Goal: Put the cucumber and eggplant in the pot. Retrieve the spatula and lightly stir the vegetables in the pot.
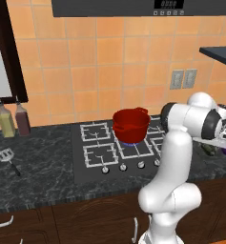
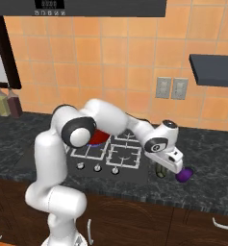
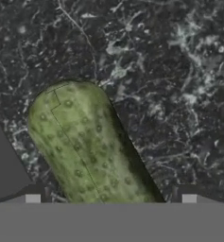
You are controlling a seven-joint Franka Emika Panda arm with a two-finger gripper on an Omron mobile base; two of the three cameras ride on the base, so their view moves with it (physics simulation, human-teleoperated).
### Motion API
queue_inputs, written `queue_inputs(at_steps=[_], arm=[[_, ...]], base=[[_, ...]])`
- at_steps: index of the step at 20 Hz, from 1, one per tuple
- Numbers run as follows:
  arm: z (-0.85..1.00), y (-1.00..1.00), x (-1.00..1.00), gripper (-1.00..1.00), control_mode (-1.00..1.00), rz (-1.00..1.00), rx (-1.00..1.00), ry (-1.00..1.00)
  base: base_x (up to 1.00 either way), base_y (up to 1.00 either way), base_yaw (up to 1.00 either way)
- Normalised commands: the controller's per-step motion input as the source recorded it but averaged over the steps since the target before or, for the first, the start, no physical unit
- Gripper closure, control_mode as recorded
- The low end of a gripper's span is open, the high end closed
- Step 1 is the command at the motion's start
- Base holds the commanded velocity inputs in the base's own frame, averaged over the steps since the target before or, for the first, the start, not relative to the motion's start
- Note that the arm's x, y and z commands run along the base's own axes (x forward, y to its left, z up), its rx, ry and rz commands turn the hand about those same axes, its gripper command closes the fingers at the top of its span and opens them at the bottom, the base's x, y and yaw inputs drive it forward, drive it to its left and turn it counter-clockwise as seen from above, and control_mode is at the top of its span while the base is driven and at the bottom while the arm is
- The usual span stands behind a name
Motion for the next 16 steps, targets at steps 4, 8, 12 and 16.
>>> queue_inputs(at_steps=[4,8,12,16], arm=[[-0.59,0.0,0.0,-1.0,-1.0,0.09,0.0,-0.03],[-0.42,0.33,-0.16,1.0,-1.0,0.06,-0.01,-0.11],[-0.32,0.38,-0.18,1.0,-1.0,0.07,0.0,-0.08],[0.31,0.11,-0.51,1.0,-1.0,0.13,0.0,-0.11]], base=[[0.0,0.0,0.0],[0.0,0.0,0.0],[0.0,0.0,0.0],[0.0,0.0,0.0]])
